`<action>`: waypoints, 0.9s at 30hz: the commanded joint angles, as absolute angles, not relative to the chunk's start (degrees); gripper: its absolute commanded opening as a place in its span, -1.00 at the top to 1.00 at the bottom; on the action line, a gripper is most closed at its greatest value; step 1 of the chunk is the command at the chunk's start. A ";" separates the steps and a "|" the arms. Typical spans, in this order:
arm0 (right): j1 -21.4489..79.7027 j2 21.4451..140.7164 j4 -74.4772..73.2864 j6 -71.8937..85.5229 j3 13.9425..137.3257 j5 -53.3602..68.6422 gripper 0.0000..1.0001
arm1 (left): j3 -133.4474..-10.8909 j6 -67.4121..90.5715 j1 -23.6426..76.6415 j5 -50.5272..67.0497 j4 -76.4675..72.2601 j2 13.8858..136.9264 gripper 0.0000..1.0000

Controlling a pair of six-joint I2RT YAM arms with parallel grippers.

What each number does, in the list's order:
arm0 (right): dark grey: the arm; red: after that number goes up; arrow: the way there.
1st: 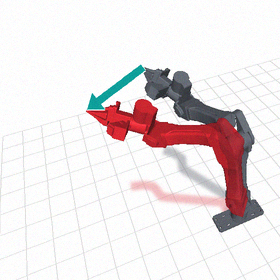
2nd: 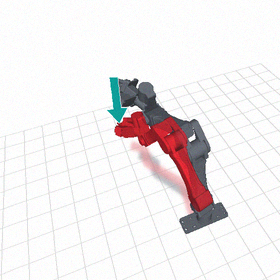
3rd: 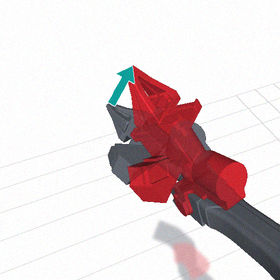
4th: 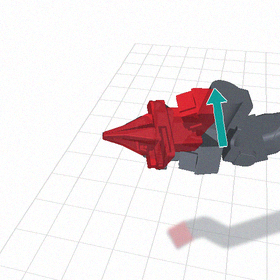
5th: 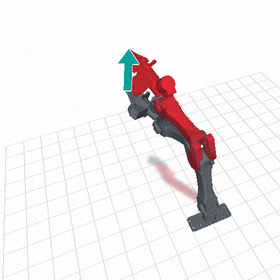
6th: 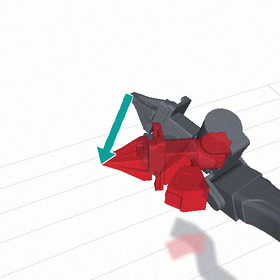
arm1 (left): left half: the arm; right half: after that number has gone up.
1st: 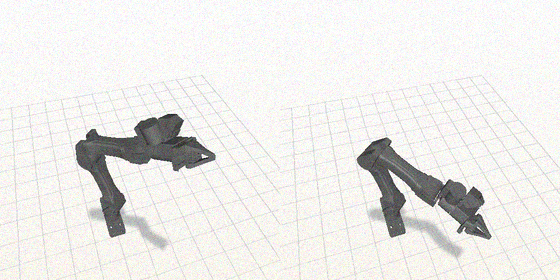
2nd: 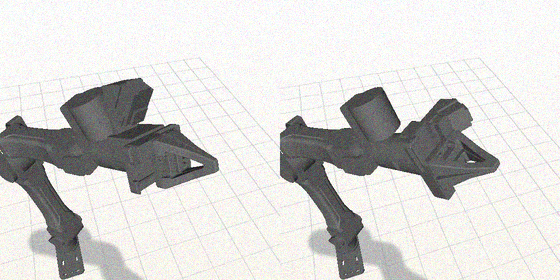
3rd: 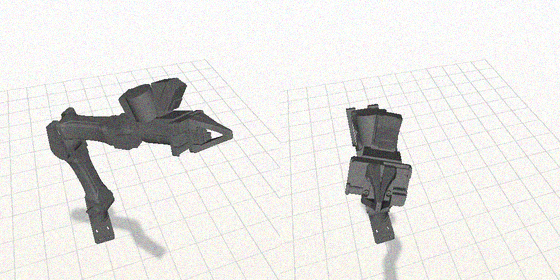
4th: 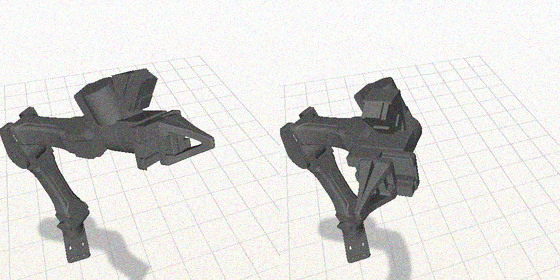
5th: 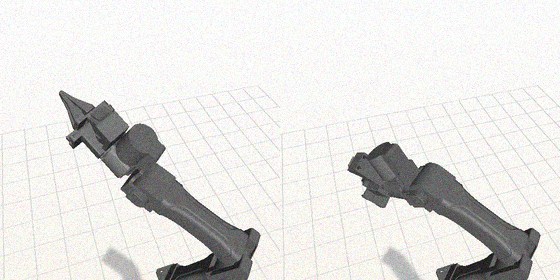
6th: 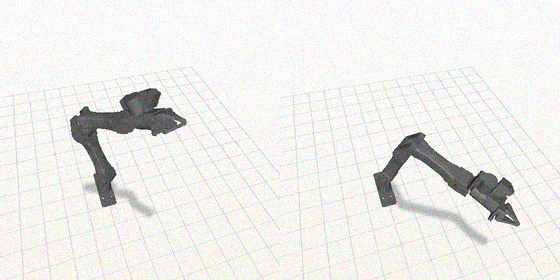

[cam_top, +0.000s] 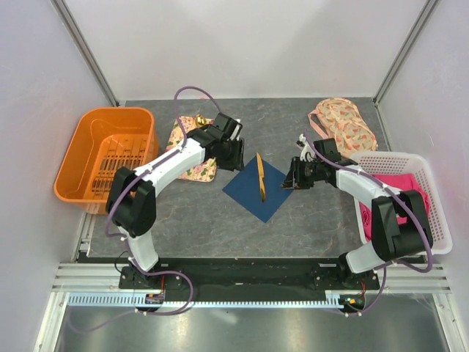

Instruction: Place the utensils on the paper napkin and roll it up

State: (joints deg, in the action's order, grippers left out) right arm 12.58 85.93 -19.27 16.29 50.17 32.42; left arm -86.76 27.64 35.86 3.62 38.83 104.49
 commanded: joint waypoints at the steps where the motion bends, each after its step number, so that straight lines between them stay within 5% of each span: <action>1: 13.45 88.41 -10.73 18.90 48.87 35.33 0.40 | -82.01 17.05 32.36 15.88 32.36 98.98 0.03; 6: 14.50 92.72 -7.30 19.86 47.64 34.19 0.51 | -81.47 17.66 26.47 15.76 30.41 96.24 -0.25; 14: 16.70 95.53 -5.89 20.12 46.58 31.64 0.59 | -89.47 18.72 17.14 4.23 34.19 100.63 -0.32; 19: 18.54 95.45 -5.63 21.18 45.09 31.81 0.61 | -92.02 18.72 15.91 -2.27 34.80 104.58 -0.30; 27: 20.56 94.22 -5.80 22.06 42.89 32.43 0.58 | -97.11 19.95 15.82 -10.36 35.25 112.32 -0.01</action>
State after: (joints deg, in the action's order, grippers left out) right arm 19.94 95.42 -7.25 21.39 43.75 32.29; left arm -92.51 20.47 15.77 -4.08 35.03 108.84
